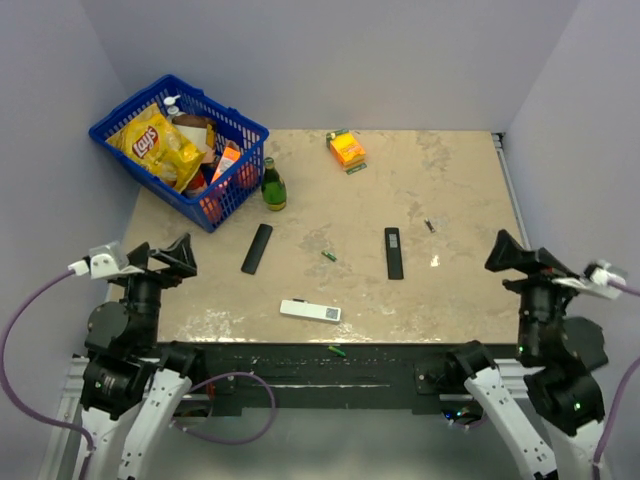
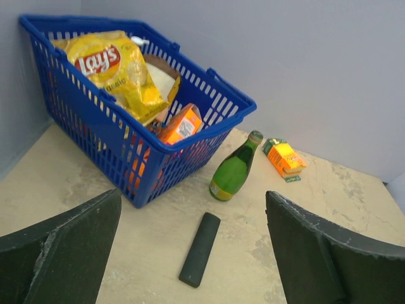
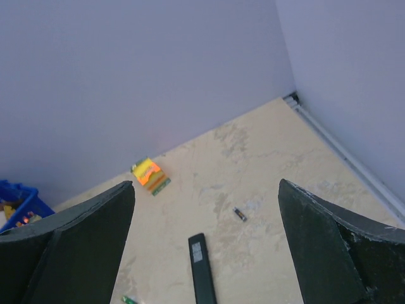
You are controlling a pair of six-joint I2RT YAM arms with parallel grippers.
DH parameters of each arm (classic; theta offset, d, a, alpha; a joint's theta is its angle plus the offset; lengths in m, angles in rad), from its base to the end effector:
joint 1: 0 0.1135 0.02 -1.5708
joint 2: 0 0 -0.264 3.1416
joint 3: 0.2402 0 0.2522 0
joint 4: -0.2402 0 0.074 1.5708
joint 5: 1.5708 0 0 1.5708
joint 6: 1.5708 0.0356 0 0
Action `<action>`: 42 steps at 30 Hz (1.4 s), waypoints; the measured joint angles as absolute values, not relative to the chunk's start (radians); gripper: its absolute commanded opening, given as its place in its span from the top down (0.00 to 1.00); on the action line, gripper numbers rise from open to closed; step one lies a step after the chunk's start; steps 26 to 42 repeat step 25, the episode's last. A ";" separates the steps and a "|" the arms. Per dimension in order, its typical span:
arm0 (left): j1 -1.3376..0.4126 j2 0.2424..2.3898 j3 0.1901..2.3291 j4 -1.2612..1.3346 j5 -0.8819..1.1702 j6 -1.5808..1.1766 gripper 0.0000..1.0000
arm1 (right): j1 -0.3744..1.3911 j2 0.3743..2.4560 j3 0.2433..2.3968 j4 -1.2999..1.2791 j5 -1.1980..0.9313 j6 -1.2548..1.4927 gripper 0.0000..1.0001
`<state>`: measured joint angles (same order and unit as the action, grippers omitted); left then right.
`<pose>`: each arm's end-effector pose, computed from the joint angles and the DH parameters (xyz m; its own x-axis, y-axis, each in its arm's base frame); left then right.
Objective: Load the batteries into the remote control
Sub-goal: Reset both arms
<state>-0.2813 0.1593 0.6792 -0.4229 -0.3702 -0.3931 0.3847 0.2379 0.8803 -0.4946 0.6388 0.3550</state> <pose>0.0505 -0.0012 0.3395 0.1193 -0.4062 -0.9060 -0.0449 0.9093 -0.4136 0.0312 -0.0103 0.3856 0.2133 0.3874 -0.8969 0.1826 0.8860 0.4261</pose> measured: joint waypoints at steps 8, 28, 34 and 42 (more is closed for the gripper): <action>-0.281 0.105 0.843 -0.475 -0.396 -0.369 0.00 | 0.378 0.011 0.852 -0.439 0.639 0.224 0.02; -0.281 0.083 0.873 -0.528 -0.458 -0.391 0.00 | 0.378 0.011 0.849 -0.464 0.598 0.152 0.02; -0.281 0.083 0.873 -0.528 -0.458 -0.391 0.00 | 0.378 0.011 0.849 -0.464 0.598 0.152 0.02; -0.281 0.083 0.873 -0.528 -0.458 -0.391 0.00 | 0.378 0.011 0.849 -0.464 0.598 0.152 0.02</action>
